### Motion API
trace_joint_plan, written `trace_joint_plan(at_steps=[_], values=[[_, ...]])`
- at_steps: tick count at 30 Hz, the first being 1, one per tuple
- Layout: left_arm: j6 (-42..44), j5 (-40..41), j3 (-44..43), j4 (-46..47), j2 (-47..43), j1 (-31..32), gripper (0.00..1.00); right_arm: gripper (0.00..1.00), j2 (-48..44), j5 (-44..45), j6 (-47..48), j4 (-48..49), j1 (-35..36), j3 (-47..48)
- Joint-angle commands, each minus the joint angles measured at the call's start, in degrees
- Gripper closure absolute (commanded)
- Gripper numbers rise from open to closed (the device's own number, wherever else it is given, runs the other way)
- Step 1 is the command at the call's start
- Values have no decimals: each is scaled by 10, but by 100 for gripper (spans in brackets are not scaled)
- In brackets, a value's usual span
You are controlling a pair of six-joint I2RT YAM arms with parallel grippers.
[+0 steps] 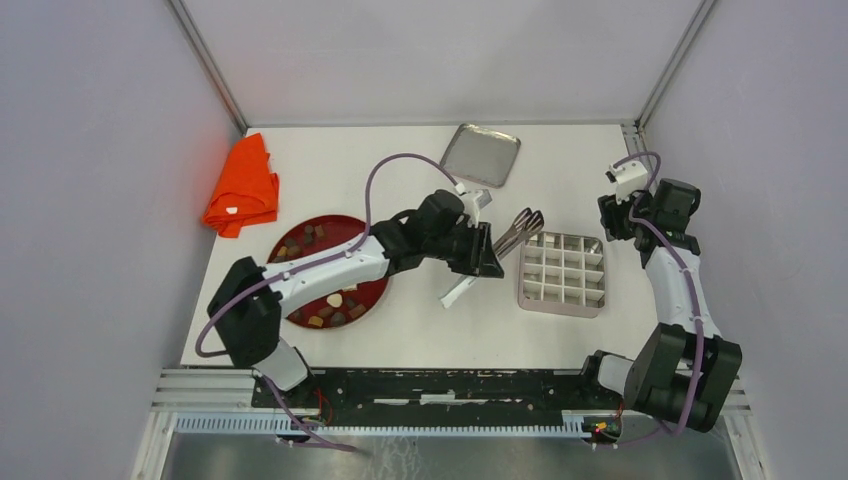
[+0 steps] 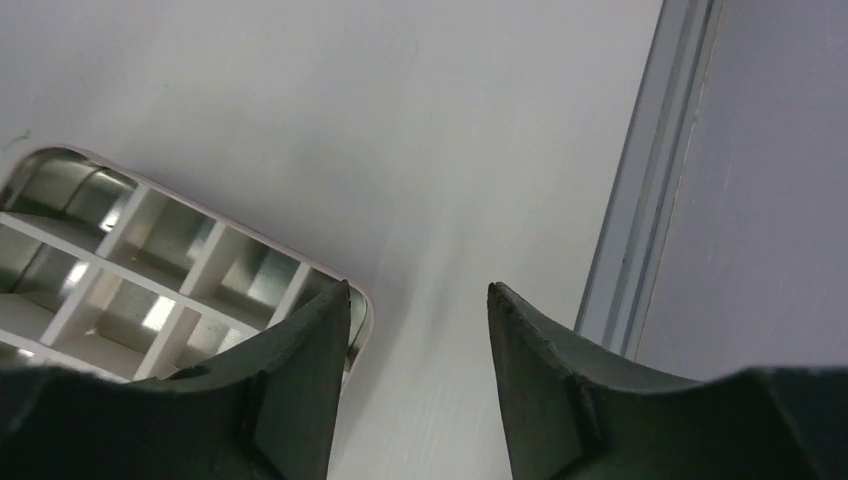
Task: Pack the chocolate
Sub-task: Place the fake chocolate in the packing box.
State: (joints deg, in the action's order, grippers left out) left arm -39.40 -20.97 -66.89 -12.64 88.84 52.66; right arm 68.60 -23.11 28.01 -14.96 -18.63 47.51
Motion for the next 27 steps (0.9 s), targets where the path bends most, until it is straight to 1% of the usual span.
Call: trace_joint_plan(at_steps=[1,6,9,16,20,24,27], values=[[21,52,-74,-3,58,24,98,44,17,87,46,-18,-4,8],[49,113,-145,-59,119,43,98,46,15,90,39,-12,-5,8],[63,141,-182,-85,148,51,98,44,8,89,34,-2,-6,3],[76,141,-231,-123,199,57,96,43,13,79,33,0,-6,2],[78,145,-237,-130,209,59,94,43,13,75,33,-1,-6,1],[83,151,-247,-139,218,58,90,43,13,66,33,-1,-6,1],[84,152,-254,-142,225,58,85,43,14,61,34,-3,-5,0]])
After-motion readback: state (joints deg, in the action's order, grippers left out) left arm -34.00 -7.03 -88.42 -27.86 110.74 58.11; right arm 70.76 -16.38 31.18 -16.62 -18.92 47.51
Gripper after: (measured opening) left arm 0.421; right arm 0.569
